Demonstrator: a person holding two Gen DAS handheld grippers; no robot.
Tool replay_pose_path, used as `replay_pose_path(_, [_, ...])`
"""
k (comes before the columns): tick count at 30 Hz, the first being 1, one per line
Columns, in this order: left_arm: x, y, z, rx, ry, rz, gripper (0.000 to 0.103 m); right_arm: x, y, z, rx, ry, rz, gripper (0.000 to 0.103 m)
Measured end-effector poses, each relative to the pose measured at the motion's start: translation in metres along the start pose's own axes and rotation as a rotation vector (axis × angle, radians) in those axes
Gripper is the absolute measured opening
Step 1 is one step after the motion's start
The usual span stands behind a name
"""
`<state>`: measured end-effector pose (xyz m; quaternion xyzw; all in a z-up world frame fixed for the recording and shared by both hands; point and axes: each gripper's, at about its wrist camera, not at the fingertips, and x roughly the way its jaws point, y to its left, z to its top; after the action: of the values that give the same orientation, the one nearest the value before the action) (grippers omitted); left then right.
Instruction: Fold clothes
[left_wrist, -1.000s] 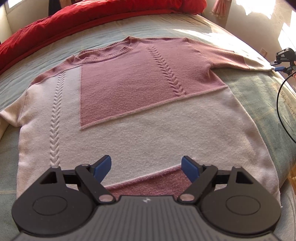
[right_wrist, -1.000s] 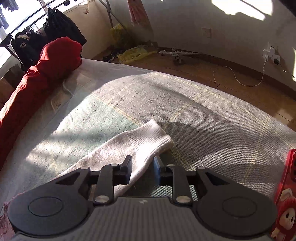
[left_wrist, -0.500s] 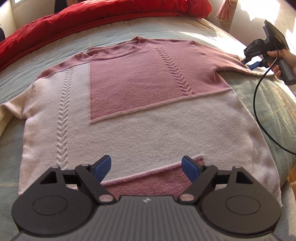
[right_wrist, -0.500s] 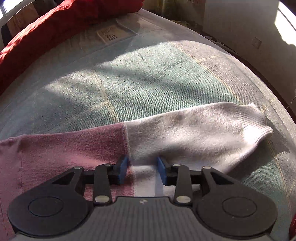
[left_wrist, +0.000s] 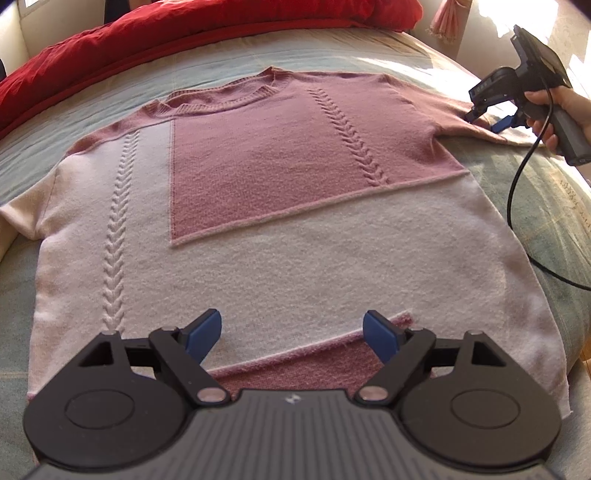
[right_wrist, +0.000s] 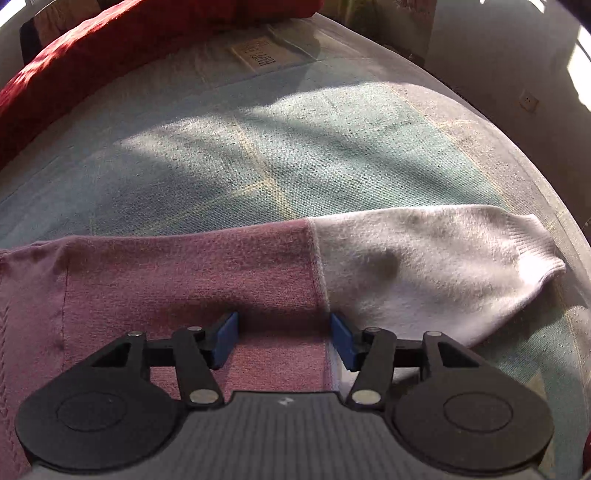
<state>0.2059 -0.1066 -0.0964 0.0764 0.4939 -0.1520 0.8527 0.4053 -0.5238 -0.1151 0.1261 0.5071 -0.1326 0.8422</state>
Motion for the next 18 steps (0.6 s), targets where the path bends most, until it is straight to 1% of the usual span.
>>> replay_pose_path(2, [-0.001, 0.002, 0.000, -0.001, -0.001, 0.000, 0.084, 0.000, 0.001, 0.009, 0.028, 0.002, -0.012, 0.067])
replay_pose_path(4, [-0.004, 0.007, -0.002, -0.010, -0.010, -0.005, 0.084, -0.012, 0.013, 0.015, -0.005, 0.000, -0.012, 0.067])
replay_pose_path(7, [-0.005, 0.014, -0.002, -0.035, -0.018, -0.002, 0.086, -0.035, 0.045, 0.014, -0.111, -0.028, 0.043, 0.067])
replay_pose_path(10, [-0.008, 0.019, -0.002, -0.049, -0.034, -0.002, 0.086, -0.040, 0.081, 0.016, -0.155, -0.018, 0.110, 0.067])
replay_pose_path(12, [-0.011, 0.023, -0.003, -0.054, -0.046, -0.011, 0.086, -0.029, 0.105, 0.017, -0.168, -0.005, 0.113, 0.067])
replay_pose_path(15, [-0.017, 0.030, -0.006, -0.068, -0.053, -0.010, 0.086, 0.005, 0.129, 0.020, -0.170, 0.045, 0.097, 0.066])
replay_pose_path(17, [-0.020, 0.037, -0.008, -0.085, -0.051, -0.008, 0.086, 0.021, 0.132, 0.023, -0.173, 0.024, 0.073, 0.077])
replay_pose_path(18, [-0.021, 0.041, -0.009, -0.095, -0.051, -0.007, 0.086, 0.022, 0.129, 0.027, -0.143, 0.027, 0.086, 0.078])
